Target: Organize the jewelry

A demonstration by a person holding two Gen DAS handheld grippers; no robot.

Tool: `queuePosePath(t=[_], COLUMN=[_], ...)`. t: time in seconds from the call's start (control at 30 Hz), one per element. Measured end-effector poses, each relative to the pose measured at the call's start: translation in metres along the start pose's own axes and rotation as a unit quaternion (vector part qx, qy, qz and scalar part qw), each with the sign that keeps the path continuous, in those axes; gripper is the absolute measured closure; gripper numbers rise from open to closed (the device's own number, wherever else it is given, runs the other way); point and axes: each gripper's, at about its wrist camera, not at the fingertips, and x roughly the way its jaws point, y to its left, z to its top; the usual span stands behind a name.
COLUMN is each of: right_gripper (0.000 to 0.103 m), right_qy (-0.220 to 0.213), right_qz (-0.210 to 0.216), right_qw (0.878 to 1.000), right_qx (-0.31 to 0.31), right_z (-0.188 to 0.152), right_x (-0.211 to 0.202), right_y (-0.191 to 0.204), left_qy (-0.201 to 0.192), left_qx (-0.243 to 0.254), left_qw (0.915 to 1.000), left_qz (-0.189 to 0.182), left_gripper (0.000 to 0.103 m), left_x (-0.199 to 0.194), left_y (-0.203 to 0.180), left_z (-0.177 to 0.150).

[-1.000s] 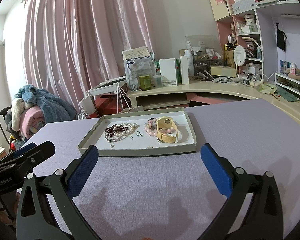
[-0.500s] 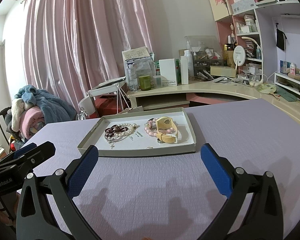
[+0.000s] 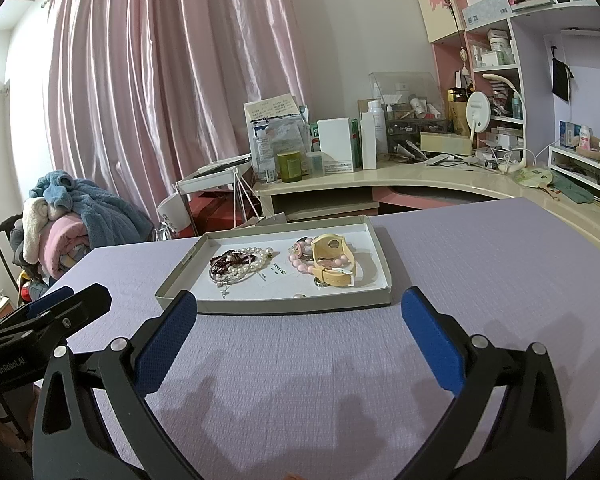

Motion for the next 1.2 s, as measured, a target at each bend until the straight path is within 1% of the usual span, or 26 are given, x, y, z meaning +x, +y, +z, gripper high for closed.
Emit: queuePosePath(t=[1.2], right_gripper=[0.001], right_qy=[0.002], right_qz=[0.001], right_qw=[1.0], right_qx=[0.0], right_z=[-0.001], right_x=[0.0004], right_y=[-0.001], left_qy=[0.001], left_qx=[0.003], left_qw=[1.0], left_qz=[0.002], left_gripper=[0.002], left_x=[0.0018], left_y=[0.0006], left_z=[-0.0011])
